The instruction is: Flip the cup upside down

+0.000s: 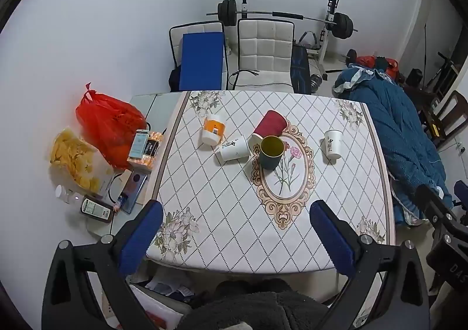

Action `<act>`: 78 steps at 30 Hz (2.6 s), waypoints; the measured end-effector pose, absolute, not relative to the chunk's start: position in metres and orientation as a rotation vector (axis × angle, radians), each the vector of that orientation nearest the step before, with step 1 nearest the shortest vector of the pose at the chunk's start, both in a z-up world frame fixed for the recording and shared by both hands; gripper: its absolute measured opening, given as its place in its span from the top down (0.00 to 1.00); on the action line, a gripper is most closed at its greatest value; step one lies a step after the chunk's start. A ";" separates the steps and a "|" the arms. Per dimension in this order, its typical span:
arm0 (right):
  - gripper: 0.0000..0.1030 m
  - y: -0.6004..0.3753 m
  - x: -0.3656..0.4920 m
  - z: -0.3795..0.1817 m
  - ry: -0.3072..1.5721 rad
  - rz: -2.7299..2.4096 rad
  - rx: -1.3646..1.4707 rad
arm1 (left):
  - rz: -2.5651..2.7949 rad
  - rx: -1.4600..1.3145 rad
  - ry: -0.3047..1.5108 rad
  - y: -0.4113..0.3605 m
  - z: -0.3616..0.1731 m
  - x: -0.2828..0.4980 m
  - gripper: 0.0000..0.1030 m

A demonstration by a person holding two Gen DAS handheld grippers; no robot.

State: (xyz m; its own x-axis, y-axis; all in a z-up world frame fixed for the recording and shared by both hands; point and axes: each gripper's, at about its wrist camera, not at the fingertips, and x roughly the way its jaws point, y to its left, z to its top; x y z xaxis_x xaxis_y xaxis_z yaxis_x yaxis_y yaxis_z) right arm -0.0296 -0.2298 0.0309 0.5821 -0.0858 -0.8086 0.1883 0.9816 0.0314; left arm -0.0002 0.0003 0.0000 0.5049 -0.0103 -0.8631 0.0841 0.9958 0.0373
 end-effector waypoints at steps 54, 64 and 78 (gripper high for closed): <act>0.00 -0.225 -0.031 0.060 0.910 -0.157 0.132 | -0.068 0.081 1.004 -0.005 0.021 -0.002 0.00; 0.00 -0.225 -0.033 0.061 0.907 -0.159 0.132 | -0.073 0.075 1.001 -0.008 0.027 -0.003 0.00; 0.00 -0.222 -0.040 0.064 0.889 -0.153 0.128 | -0.073 0.071 0.996 -0.007 0.029 -0.004 0.00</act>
State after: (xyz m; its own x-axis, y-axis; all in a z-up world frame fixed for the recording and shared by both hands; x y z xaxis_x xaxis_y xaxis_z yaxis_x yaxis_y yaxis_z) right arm -0.0396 -0.2218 0.0641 0.6202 -0.0795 -0.7804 0.1858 0.9814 0.0477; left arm -0.0035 -0.0066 0.0288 0.5420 -0.0290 -0.8399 0.0940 0.9952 0.0263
